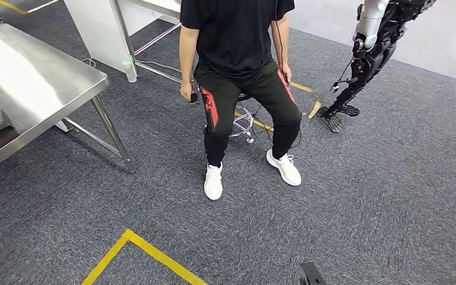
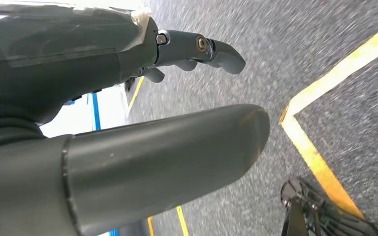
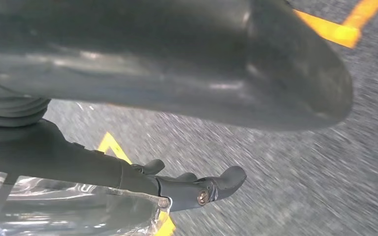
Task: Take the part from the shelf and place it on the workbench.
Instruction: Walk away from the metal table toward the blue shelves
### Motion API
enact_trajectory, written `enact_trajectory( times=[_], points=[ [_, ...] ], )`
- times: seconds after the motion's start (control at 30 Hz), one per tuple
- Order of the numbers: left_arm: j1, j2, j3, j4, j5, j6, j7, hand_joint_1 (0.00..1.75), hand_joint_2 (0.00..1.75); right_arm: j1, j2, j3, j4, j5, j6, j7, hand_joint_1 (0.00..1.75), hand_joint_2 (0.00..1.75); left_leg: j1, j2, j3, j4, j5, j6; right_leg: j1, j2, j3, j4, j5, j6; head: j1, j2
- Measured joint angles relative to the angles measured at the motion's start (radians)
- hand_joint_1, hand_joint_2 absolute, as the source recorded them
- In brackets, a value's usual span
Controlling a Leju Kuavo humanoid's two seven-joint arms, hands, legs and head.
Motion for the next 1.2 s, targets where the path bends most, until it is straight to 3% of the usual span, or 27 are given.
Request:
enact_trajectory(
  times=[0.07,0.13,0.17,0.2,0.27,0.33,0.37,0.43,0.47,0.53,0.57,0.6,0.63,0.67,0.7,0.73,0.8,0.87,0.9,0.93,0.97,1.0,1.03,1.1,1.17,1.2],
  points=[
    [0.005,0.001,-0.005,0.002,-0.006,-0.009,0.000,0.00,0.00,-0.003,0.002,0.000,0.002,-0.001,0.004,0.006,0.00,0.00,-0.002,0.028,-0.001,-0.004,0.002,0.011,0.001,-0.065,-0.052,0.107,-0.053,-0.004,0.006,0.000],
    [0.013,0.003,-0.010,0.003,-0.011,-0.021,0.000,0.00,0.00,-0.007,0.002,0.000,0.003,-0.002,0.004,0.008,0.00,0.00,-0.005,0.058,-0.003,-0.004,0.001,0.013,-0.001,-0.088,-0.109,0.230,-0.103,-0.004,0.010,0.000],
    [0.016,0.003,-0.012,0.004,-0.013,-0.027,0.000,0.00,0.00,-0.006,0.002,0.000,0.003,-0.003,0.003,0.009,0.00,0.00,-0.006,0.072,-0.003,-0.004,0.001,0.013,-0.003,-0.092,-0.118,0.254,-0.109,0.001,0.010,0.000],
    [0.017,0.003,-0.014,0.004,-0.013,-0.034,0.000,0.00,0.00,-0.005,0.001,0.000,0.004,-0.004,0.003,0.010,0.00,0.00,-0.005,0.084,-0.003,-0.004,0.000,0.013,-0.004,-0.097,-0.105,0.236,-0.100,0.008,0.010,0.000],
    [0.018,0.003,-0.018,0.005,-0.014,-0.053,0.000,0.00,0.00,-0.005,-0.002,-0.001,0.006,-0.005,0.002,0.010,0.00,0.00,-0.005,0.107,0.001,-0.004,-0.002,0.009,-0.004,-0.127,-0.028,0.103,-0.054,0.021,0.011,0.000],
    [0.020,0.004,-0.021,0.006,-0.020,-0.078,0.000,0.00,0.00,-0.007,-0.004,-0.003,0.006,-0.006,0.002,0.010,0.00,0.00,-0.010,0.127,0.009,-0.003,-0.008,-0.001,0.005,-0.169,0.035,-0.011,-0.017,0.017,0.011,0.000],
    [0.021,0.004,-0.023,0.007,-0.025,-0.093,0.000,0.00,0.00,-0.008,-0.004,-0.004,0.006,-0.006,0.002,0.008,0.00,0.00,-0.013,0.137,0.013,-0.004,-0.011,-0.007,0.010,-0.179,0.045,-0.031,-0.010,0.011,0.011,0.000],
    [0.023,0.006,-0.028,0.008,-0.034,-0.119,0.000,0.00,0.00,-0.007,-0.005,-0.006,0.007,-0.005,0.003,0.006,0.00,0.00,-0.014,0.157,0.023,-0.008,-0.015,-0.018,0.013,-0.159,0.043,-0.034,-0.006,-0.002,0.010,0.000],
    [0.023,0.006,-0.031,0.009,-0.037,-0.127,0.000,0.00,0.00,-0.005,-0.004,-0.006,0.008,-0.005,0.003,0.006,0.00,0.00,-0.011,0.148,0.026,-0.006,-0.020,-0.025,0.007,-0.146,0.045,-0.037,-0.004,-0.008,0.009,0.000],
    [0.025,0.007,-0.038,0.011,-0.044,-0.141,0.000,0.00,0.00,-0.003,-0.003,-0.007,0.008,-0.004,0.004,0.004,0.00,0.00,-0.006,0.091,0.009,0.042,-0.058,-0.034,-0.006,-0.122,0.052,-0.043,0.003,-0.024,0.006,0.000],
    [0.028,0.008,-0.041,0.012,-0.049,-0.149,0.001,0.00,0.00,-0.004,-0.002,-0.007,0.009,-0.004,0.004,0.002,0.00,0.00,-0.003,0.054,-0.015,0.096,-0.090,-0.036,-0.010,-0.110,0.052,-0.043,0.005,-0.030,0.004,0.000],
    [0.033,0.010,-0.045,0.013,-0.054,-0.156,0.000,0.00,0.00,-0.006,-0.002,-0.007,0.009,-0.002,0.004,0.001,0.00,0.00,-0.003,0.033,-0.047,0.163,-0.122,-0.037,-0.008,-0.097,0.051,-0.043,0.006,-0.035,0.003,0.000],
    [0.038,0.011,-0.048,0.014,-0.058,-0.162,0.000,0.00,0.00,-0.006,-0.002,-0.007,0.009,-0.001,0.004,-0.001,0.00,0.00,-0.002,0.023,-0.078,0.224,-0.145,-0.038,-0.007,-0.082,0.051,-0.043,0.007,-0.037,0.002,0.000],
    [0.041,0.013,-0.050,0.015,-0.059,-0.167,0.001,0.00,0.00,-0.006,-0.001,-0.008,0.009,0.000,0.004,-0.004,0.00,0.00,-0.002,0.020,-0.100,0.260,-0.149,-0.039,-0.005,-0.066,0.051,-0.042,0.006,-0.037,0.002,0.000],
    [0.043,0.013,-0.052,0.016,-0.058,-0.171,0.001,0.00,0.00,-0.005,-0.001,-0.008,0.009,0.002,0.004,-0.007,0.00,0.00,-0.001,0.018,-0.106,0.261,-0.133,-0.040,-0.005,-0.051,0.052,-0.041,0.006,-0.037,0.002,0.000],
    [0.044,0.014,-0.052,0.017,-0.056,-0.173,0.001,0.00,0.00,-0.004,0.000,-0.008,0.009,0.004,0.003,-0.011,0.00,0.00,0.002,0.017,-0.094,0.223,-0.100,-0.041,-0.005,-0.036,0.053,-0.039,0.006,-0.036,0.002,0.000],
    [0.043,0.014,-0.052,0.018,-0.054,-0.172,0.001,0.00,0.00,-0.005,0.002,-0.008,0.009,0.011,0.003,-0.020,0.00,0.00,0.011,-0.016,-0.044,0.099,-0.030,-0.043,-0.004,-0.008,0.049,-0.030,0.002,-0.031,0.001,0.000],
    [0.043,0.014,-0.053,0.019,-0.054,-0.170,-0.003,0.00,0.00,-0.007,0.003,-0.008,0.009,0.019,0.003,-0.027,0.00,0.00,0.014,-0.050,-0.017,0.028,-0.008,-0.042,-0.001,0.015,0.039,-0.020,-0.001,-0.019,0.002,0.000],
    [0.043,0.014,-0.054,0.020,-0.054,-0.168,-0.004,0.00,0.00,-0.007,0.003,-0.008,0.009,0.021,0.003,-0.031,0.00,0.00,0.011,-0.054,-0.016,0.023,-0.011,-0.038,0.000,0.025,0.033,-0.020,0.000,-0.012,0.002,0.000],
    [0.042,0.012,-0.054,0.020,-0.054,-0.165,-0.006,0.00,0.00,-0.006,0.003,-0.008,0.010,0.023,0.002,-0.034,0.00,0.00,0.007,-0.042,-0.015,0.021,-0.008,-0.031,-0.001,0.036,0.027,-0.021,0.002,-0.005,0.002,0.000],
    [0.041,0.011,-0.054,0.020,-0.054,-0.163,-0.006,0.00,0.00,-0.004,0.003,-0.008,0.010,0.023,0.002,-0.036,0.00,0.00,0.005,-0.030,-0.013,0.017,-0.005,-0.023,-0.003,0.034,0.022,-0.020,0.003,0.001,0.002,0.000],
    [0.040,0.009,-0.054,0.020,-0.054,-0.161,-0.006,0.00,0.00,-0.003,0.003,-0.007,0.010,0.024,0.001,-0.037,0.00,0.00,0.005,-0.019,-0.011,0.012,-0.002,-0.014,-0.002,0.016,0.015,-0.010,-0.003,0.004,0.003,0.000],
    [0.040,0.008,-0.054,0.020,-0.054,-0.158,-0.006,0.00,0.00,-0.004,0.004,-0.007,0.011,0.024,0.000,-0.038,0.00,0.00,0.005,-0.005,-0.009,0.007,0.001,-0.006,-0.002,-0.012,-0.001,0.018,-0.018,0.004,0.004,0.000],
    [0.042,0.008,-0.054,0.020,-0.055,-0.155,-0.006,0.00,0.00,-0.009,0.006,-0.007,0.011,0.024,0.000,-0.039,0.00,0.00,0.004,0.024,-0.008,0.004,0.001,0.003,-0.001,-0.072,-0.056,0.130,-0.070,-0.001,0.006,0.000],
    [0.044,0.008,-0.054,0.020,-0.055,-0.155,-0.006,0.00,0.00,-0.010,0.007,-0.007,0.011,0.024,-0.001,-0.039,0.00,0.00,0.003,0.054,-0.008,0.004,0.000,0.005,-0.004,-0.088,-0.111,0.243,-0.112,0.002,0.007,0.000],
    [0.043,0.007,-0.054,0.020,-0.055,-0.155,-0.006,0.00,0.00,-0.008,0.007,-0.007,0.012,0.024,-0.001,-0.039,0.00,0.00,0.004,0.067,-0.008,0.004,-0.001,0.004,-0.006,-0.092,-0.115,0.256,-0.113,0.009,0.007,0.000]
  ],
)
